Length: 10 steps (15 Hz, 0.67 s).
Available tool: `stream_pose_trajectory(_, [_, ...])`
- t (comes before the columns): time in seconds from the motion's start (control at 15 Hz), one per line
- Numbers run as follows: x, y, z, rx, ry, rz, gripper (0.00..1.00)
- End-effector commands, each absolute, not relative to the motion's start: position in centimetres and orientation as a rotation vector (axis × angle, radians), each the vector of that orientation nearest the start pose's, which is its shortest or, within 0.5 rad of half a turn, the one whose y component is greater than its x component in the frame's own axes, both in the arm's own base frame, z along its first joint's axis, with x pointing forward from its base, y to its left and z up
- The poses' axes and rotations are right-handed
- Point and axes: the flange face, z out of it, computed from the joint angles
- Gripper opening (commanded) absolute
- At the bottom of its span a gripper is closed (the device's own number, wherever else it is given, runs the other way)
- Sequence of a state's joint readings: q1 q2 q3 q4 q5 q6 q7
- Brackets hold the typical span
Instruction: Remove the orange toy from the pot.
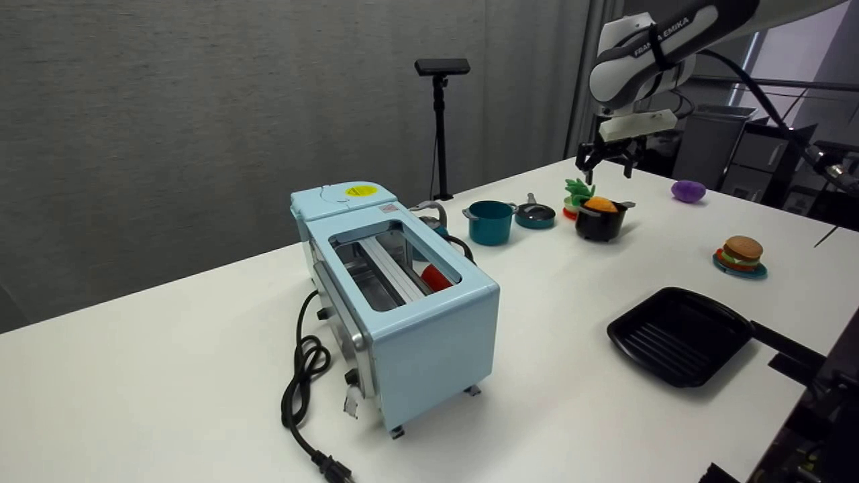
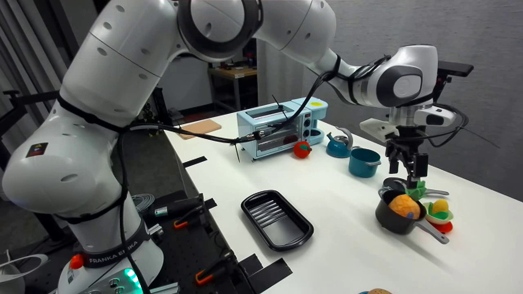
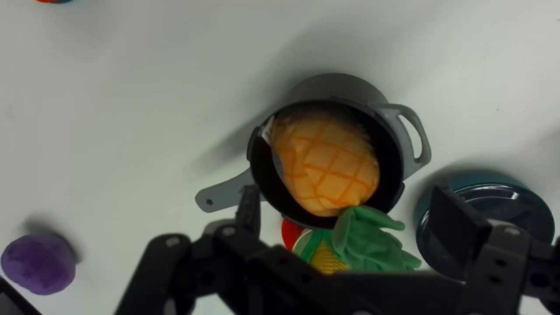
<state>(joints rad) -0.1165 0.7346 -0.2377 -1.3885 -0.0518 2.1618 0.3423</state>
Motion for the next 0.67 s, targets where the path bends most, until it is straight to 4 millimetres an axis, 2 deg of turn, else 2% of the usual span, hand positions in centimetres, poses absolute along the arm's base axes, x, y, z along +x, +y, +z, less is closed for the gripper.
stream_pose_trajectory(0.0, [73.0,-22.3,27.7,-3.241,1.012,-0.076,1.0])
stream_pose_trajectory(0.2, [73.6,-22.3,26.2,-3.264,1.004,-0.027,1.0])
stream_pose_trajectory(0.6, [73.1,-24.0,23.9,-3.322,1.018,0.079,1.0])
